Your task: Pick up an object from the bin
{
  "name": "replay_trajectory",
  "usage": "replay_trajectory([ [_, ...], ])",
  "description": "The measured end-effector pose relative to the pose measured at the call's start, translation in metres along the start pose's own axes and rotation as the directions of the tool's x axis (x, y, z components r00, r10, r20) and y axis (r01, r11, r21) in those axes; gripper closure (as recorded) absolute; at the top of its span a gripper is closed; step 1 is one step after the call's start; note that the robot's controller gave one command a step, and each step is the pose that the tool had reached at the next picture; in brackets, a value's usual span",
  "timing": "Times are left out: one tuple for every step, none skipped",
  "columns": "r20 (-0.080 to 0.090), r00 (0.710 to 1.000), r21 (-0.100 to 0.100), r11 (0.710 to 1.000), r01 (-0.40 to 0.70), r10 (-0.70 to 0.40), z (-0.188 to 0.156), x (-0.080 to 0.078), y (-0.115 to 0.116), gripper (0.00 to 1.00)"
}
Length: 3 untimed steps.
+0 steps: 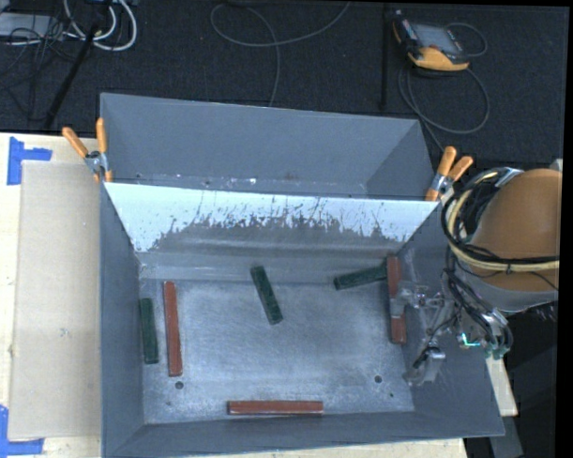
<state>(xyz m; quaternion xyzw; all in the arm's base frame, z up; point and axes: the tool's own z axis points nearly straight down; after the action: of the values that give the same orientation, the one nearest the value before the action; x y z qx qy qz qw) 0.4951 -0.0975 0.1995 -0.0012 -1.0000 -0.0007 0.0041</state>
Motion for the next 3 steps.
replay_trajectory([
  [0.002,1.0,0.0,1.0,-0.029,0.029,0.134,-0.053,-0.039,0.0],
  [0.017,0.991,0.0,0.991,-0.134,0.134,0.078,-0.119,-0.041,0.0],
  [0.008,0.998,0.0,0.998,-0.056,0.056,0.123,-0.127,-0.035,0.0],
])
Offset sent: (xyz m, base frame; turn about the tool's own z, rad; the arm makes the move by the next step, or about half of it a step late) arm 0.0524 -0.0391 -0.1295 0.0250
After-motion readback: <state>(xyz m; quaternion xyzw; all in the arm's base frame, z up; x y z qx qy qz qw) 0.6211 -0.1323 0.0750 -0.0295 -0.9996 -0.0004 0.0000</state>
